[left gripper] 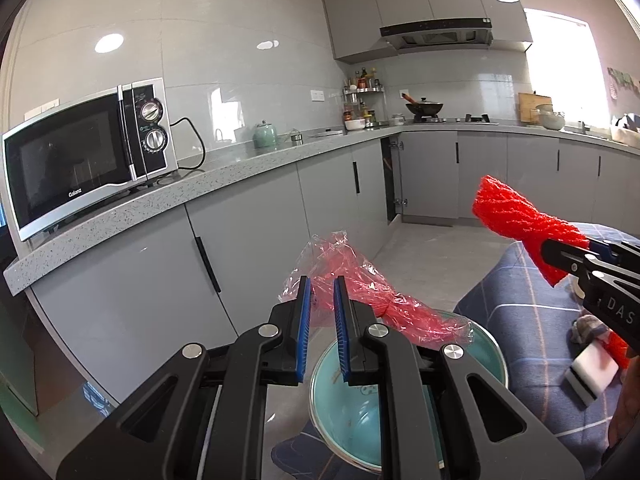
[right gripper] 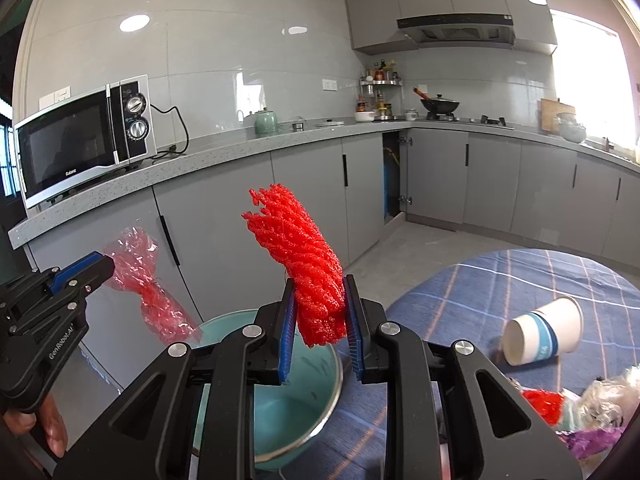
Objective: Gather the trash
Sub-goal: 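Carry both items over the teal bucket and open both tools to drop them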
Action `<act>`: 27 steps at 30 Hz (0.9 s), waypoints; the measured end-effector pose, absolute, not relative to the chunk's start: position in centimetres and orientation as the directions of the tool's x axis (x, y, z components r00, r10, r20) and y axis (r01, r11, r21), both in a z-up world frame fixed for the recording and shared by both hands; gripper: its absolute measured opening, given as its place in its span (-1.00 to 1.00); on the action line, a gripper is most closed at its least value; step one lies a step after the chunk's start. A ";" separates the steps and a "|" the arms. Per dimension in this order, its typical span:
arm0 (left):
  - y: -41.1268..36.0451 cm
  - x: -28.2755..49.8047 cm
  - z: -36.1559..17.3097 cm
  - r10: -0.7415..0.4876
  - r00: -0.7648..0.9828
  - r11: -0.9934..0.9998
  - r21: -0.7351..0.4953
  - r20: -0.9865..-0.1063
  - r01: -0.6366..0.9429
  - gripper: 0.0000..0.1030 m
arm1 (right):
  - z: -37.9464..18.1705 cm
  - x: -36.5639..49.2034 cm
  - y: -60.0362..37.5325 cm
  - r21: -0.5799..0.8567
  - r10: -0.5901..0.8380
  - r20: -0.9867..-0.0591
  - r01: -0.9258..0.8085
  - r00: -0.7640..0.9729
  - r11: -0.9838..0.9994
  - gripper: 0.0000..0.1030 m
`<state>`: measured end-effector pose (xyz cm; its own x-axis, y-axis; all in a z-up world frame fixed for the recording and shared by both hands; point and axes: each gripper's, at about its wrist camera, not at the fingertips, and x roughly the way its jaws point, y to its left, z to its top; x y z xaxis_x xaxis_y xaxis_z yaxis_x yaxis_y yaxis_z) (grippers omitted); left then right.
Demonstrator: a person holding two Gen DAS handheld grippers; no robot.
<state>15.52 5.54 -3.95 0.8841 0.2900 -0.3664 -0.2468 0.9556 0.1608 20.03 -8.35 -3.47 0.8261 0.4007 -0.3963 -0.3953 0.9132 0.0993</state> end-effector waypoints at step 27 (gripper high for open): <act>6.9 16.8 -5.8 0.316 0.853 0.948 0.165 -0.415 -0.271 0.23 | -5.7 21.2 -5.5 0.101 0.427 -0.454 -0.431 0.782 0.897 -0.19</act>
<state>16.83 6.89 -5.76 0.8533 0.3162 -0.4147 -0.2712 0.9483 0.1650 21.23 -5.54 -5.71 0.7818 0.4270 -0.4543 -0.4312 0.8966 0.1007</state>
